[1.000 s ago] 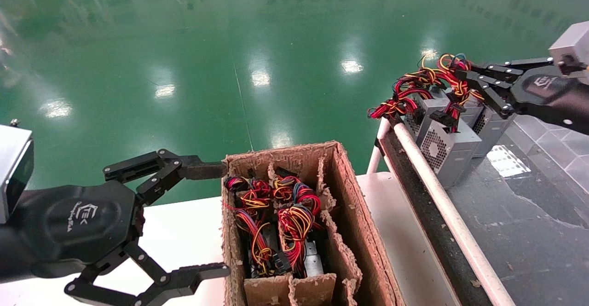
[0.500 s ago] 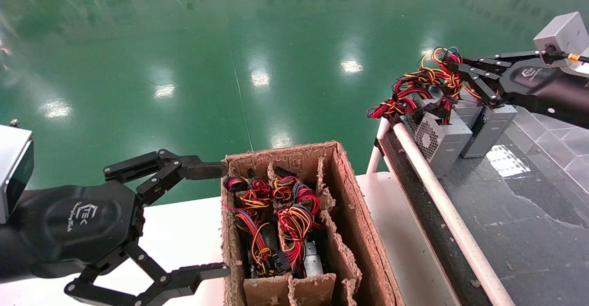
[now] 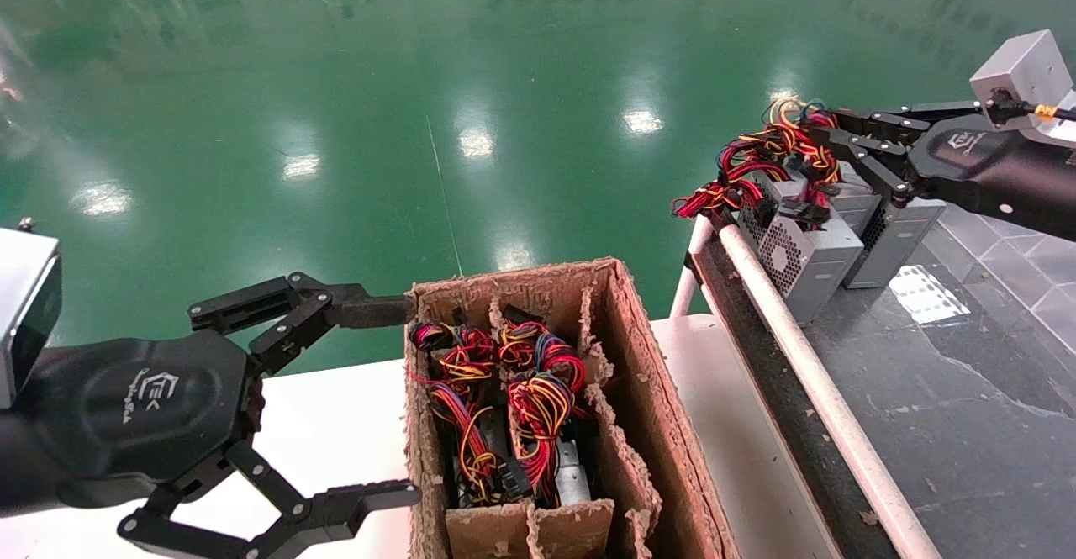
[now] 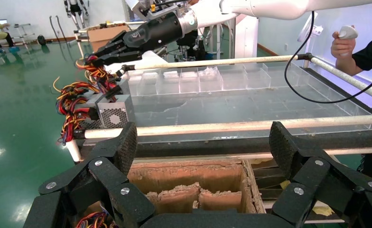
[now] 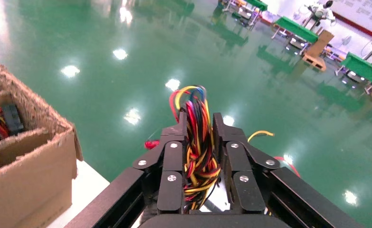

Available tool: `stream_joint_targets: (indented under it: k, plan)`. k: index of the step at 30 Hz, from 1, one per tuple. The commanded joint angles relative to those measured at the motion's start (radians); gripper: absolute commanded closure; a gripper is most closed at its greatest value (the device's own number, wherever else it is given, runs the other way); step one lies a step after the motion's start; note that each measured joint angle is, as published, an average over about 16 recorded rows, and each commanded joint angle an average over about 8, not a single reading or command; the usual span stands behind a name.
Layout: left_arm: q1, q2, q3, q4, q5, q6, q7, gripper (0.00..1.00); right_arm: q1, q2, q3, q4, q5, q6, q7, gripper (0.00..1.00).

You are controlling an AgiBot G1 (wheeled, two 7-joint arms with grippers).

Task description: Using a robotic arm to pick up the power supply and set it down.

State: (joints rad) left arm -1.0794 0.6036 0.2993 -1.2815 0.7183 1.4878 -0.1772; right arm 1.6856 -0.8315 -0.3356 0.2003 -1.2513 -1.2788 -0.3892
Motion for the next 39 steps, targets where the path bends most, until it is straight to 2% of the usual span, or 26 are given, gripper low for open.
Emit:
stream_joint_targets:
  k: [1, 11, 22, 26, 39]
  plan:
    - [0.0, 0.0, 0.0, 0.0, 0.0, 0.0, 0.0, 0.0, 0.006, 0.001, -0.004, -0.013, -0.007, -0.004, -0.006, 0.0]
    - [0.0, 0.0, 0.001, 0.0, 0.0, 0.0, 0.0, 0.0, 0.032, 0.011, -0.019, -0.052, -0.028, -0.034, -0.024, 0.0]
    - [0.0, 0.0, 0.001, 0.0, -0.001, -0.001, 0.001, 0.0, 0.057, 0.034, 0.023, -0.109, 0.044, -0.145, 0.065, 0.0]
    - [0.0, 0.0, 0.001, 0.001, -0.001, -0.001, 0.001, 0.0, 0.031, 0.046, 0.03, -0.068, 0.074, -0.163, 0.1, 0.0]
    - [-0.001, -0.001, 0.002, 0.001, -0.001, 0.0, 0.001, 0.0, -0.115, 0.086, 0.036, 0.195, 0.176, -0.175, 0.209, 0.0]
